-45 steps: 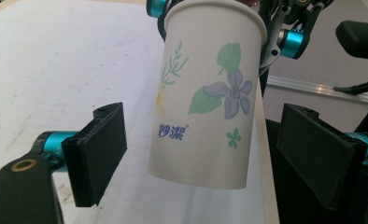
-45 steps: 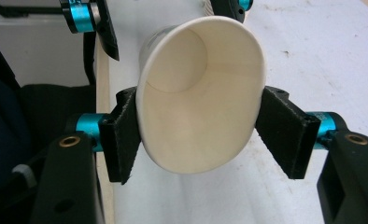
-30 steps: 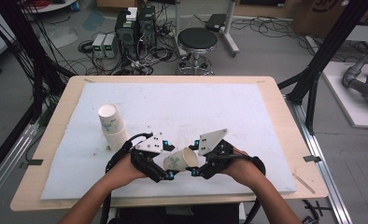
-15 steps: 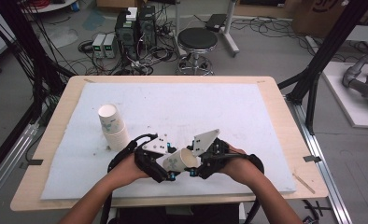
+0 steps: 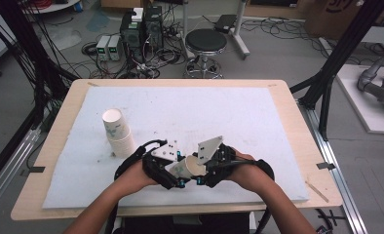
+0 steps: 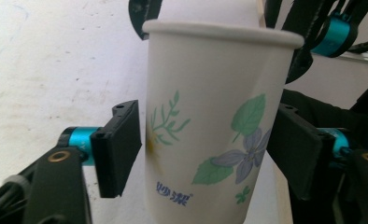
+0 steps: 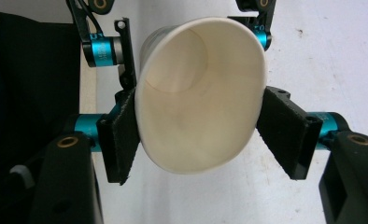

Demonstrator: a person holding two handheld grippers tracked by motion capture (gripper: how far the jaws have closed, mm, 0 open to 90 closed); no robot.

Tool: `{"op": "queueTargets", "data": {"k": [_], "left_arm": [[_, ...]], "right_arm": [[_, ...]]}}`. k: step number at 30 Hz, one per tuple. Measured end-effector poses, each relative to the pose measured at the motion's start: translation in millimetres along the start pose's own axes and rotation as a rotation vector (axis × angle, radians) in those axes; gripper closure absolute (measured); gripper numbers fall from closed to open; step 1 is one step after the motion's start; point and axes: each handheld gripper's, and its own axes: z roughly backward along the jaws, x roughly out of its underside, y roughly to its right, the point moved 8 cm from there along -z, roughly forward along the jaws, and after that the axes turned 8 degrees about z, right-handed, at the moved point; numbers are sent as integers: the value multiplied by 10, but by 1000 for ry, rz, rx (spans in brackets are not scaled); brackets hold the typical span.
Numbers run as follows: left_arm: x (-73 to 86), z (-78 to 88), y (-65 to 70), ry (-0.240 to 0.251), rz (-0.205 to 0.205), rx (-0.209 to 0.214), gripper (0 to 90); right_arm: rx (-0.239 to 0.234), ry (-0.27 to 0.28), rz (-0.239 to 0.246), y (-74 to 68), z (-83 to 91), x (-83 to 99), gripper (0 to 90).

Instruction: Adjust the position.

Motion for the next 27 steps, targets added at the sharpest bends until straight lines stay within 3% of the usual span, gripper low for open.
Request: {"op": "queueTargets", "data": {"k": [8,10,13,17,27], "left_arm": [[11,-41,20,-10,-10,18,347],[11,-50,31,-2,-8,21,350],[3,-49,34,24,-6,19,346],[5,-32,16,51,12,17,339],[89,-22,-77,127,90,-28,320]], "right_arm": [[-19,-10,1,-29,-12,9,334],[-23,-4,14,-28,-12,6,329],[-26,16,-5,-22,-8,17,297],[-6,93,-81,26,39,28,223],[59,311,-260,73,292,239,219]]}}
